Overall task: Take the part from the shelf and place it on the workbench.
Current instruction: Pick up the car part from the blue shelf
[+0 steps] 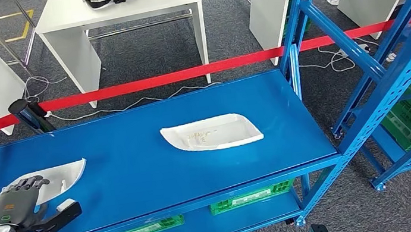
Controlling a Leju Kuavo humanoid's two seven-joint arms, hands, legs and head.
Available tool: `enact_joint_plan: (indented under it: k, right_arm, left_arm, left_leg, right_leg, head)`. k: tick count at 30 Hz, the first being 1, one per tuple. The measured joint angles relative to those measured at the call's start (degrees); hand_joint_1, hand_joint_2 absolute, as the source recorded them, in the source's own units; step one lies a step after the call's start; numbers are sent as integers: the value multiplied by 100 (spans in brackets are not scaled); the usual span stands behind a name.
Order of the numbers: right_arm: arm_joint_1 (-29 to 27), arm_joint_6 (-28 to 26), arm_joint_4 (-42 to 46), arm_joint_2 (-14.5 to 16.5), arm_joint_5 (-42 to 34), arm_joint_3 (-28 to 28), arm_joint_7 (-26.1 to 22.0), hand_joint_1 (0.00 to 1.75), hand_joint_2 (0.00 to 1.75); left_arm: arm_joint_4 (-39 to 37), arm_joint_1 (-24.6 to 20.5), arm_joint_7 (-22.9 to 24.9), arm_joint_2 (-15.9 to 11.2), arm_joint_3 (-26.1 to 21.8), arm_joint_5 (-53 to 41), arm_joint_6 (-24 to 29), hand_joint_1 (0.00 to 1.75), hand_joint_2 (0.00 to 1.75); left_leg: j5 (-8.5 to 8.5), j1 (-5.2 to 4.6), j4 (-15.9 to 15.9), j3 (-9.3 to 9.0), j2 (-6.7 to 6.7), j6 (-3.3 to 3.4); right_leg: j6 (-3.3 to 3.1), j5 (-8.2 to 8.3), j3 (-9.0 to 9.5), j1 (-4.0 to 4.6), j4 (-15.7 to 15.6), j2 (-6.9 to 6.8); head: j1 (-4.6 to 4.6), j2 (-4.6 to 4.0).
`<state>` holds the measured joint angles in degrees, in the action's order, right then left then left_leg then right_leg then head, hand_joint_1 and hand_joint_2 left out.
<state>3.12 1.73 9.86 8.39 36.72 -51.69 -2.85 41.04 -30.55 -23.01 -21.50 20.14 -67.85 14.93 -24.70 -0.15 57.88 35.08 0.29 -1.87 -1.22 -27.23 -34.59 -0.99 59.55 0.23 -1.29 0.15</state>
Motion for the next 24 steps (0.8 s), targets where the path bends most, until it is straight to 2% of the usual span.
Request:
enact_joint_plan:
  k: [24]
  right_arm:
    - [0,0,0,0,29,-48,-26,0,0]
  left_arm:
    - [-232,-163,-87,118,145,319,278,175,175]
  left_leg:
    - [3,0,0,-2,0,3]
  right_leg:
    - [1,2,4,0,0,0]
  head:
    - [0,0]
